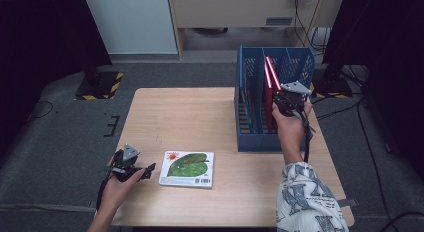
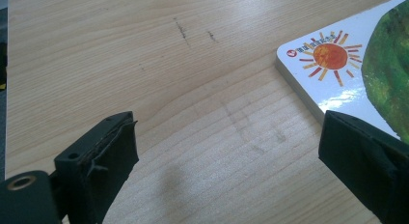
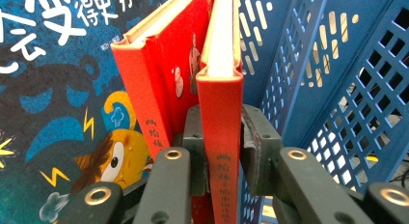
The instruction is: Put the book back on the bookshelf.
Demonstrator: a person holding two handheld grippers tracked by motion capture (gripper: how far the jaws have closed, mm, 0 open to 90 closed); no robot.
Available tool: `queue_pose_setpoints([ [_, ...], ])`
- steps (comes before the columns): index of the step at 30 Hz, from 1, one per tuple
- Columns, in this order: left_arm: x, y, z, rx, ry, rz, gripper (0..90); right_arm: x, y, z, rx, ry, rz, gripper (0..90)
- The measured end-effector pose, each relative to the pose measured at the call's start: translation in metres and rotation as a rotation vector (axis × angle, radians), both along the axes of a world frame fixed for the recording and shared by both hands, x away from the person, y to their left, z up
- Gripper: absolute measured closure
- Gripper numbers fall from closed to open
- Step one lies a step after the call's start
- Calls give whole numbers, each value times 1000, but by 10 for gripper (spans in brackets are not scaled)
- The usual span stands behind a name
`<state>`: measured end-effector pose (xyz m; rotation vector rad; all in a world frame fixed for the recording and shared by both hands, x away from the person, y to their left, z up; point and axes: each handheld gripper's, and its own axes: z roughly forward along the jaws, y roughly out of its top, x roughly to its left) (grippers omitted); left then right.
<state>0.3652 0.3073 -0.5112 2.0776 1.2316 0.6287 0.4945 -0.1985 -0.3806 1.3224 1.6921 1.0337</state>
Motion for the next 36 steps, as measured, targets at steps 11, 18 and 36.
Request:
queue_pose_setpoints([
  [11, 0, -1, 0, 3, -1, -2, 55, -14, -4, -9, 20, 12, 23, 711],
  [18, 0, -2, 1, 4, -2, -4, 56, -22, -6, -15, 26, 15, 32, 746],
  [36, 0, -1, 1, -2, -6, -2, 58, -25, -1, -15, 29, 11, 47, 761],
])
